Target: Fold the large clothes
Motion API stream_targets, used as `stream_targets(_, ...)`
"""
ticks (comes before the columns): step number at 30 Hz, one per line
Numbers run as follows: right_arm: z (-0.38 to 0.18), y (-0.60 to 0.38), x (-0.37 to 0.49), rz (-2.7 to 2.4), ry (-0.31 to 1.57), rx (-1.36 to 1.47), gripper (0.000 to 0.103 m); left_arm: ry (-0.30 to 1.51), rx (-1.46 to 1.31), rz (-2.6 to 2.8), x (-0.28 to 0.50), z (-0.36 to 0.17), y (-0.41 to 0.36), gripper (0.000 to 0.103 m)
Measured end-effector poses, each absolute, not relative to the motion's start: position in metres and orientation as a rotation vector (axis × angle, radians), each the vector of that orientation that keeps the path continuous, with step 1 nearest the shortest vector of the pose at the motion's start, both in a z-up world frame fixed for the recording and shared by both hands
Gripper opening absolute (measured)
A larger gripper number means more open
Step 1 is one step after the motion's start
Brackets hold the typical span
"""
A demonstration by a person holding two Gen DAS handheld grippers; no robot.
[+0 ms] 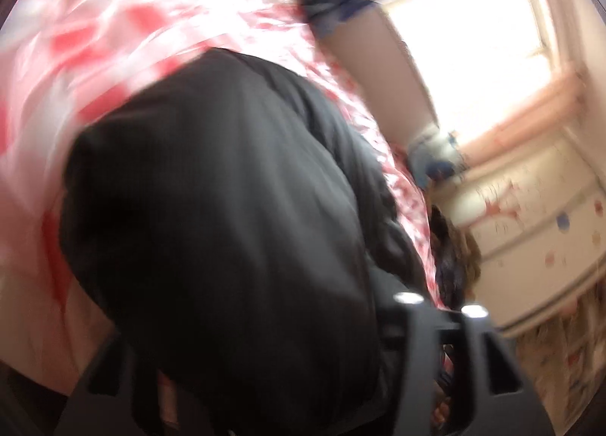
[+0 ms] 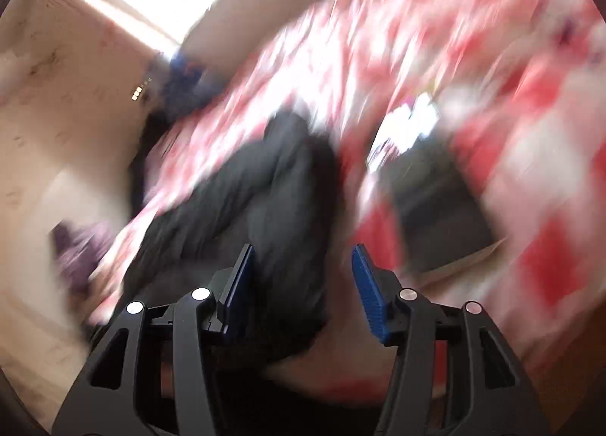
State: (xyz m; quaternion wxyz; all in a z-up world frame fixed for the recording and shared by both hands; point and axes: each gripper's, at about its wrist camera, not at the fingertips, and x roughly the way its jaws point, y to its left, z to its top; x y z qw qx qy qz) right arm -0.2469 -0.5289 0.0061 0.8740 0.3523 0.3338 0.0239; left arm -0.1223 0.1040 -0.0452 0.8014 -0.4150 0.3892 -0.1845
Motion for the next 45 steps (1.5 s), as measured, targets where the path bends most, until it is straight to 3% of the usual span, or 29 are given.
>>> stream_targets(5, 0.083, -0.423, -0.162, 0.187, 0.655, 0.343, 0.076, 0.827, -0.944, -0.357, -0.114, -0.047, 0.095, 0.077)
stream_targets(9, 0.064, -0.309, -0.052, 0.283, 0.802, 0.133, 0.078, 0.805, -0.913, -0.361, -0.115, -0.044, 0.095, 0.077)
stream_targets(11, 0.036, -0.272, -0.014, 0.260, 0.877, 0.094, 0.078, 0.793, -0.917, -0.377, -0.112, -0.043, 0.101, 0.071)
stream_targets(12, 0.019, -0.258, -0.001, 0.238, 0.914, 0.057, 0.079, 0.793, -0.915, -0.388, -0.110, -0.045, 0.100, 0.060)
stream_targets(14, -0.026, -0.240, 0.023, 0.234, 1.016, -0.008, 0.085, 0.781, -0.920, -0.420, -0.105, -0.050, 0.099, 0.056)
stream_targets(16, -0.035, -0.238, 0.025, 0.226, 1.036, -0.019, 0.085, 0.772, -0.897, -0.423, -0.103, -0.045, 0.096, 0.048)
stream_targets(22, 0.018, -0.244, -0.053, 0.290, 0.904, -0.017, 0.085, 0.786, -0.992, -0.407, -0.104, -0.056, 0.105, 0.050)
stream_targets(27, -0.017, -0.224, -0.066, 0.299, 0.970, -0.174, 0.092, 0.753, -0.923, -0.412, -0.100, -0.046, 0.088, 0.052)
stream_targets(33, 0.022, -0.234, -0.118, 0.323, 0.875, -0.111, 0.092, 0.738, -0.905, -0.402, -0.115, -0.057, 0.104, 0.050)
stream_targets(36, -0.009, -0.219, -0.117, 0.349, 1.024, -0.193, 0.093, 0.726, -0.888, -0.407, -0.115, -0.054, 0.100, 0.049)
stream_targets(42, 0.025, -0.229, -0.134, 0.356, 0.935, -0.140, 0.093, 0.678, -0.798, -0.383, -0.118, -0.032, 0.092, 0.043)
stream_targets(45, 0.010, -0.212, -0.145, 0.406, 0.993, -0.207, 0.094, 0.663, -0.735, -0.380, -0.118, -0.020, 0.081, 0.043)
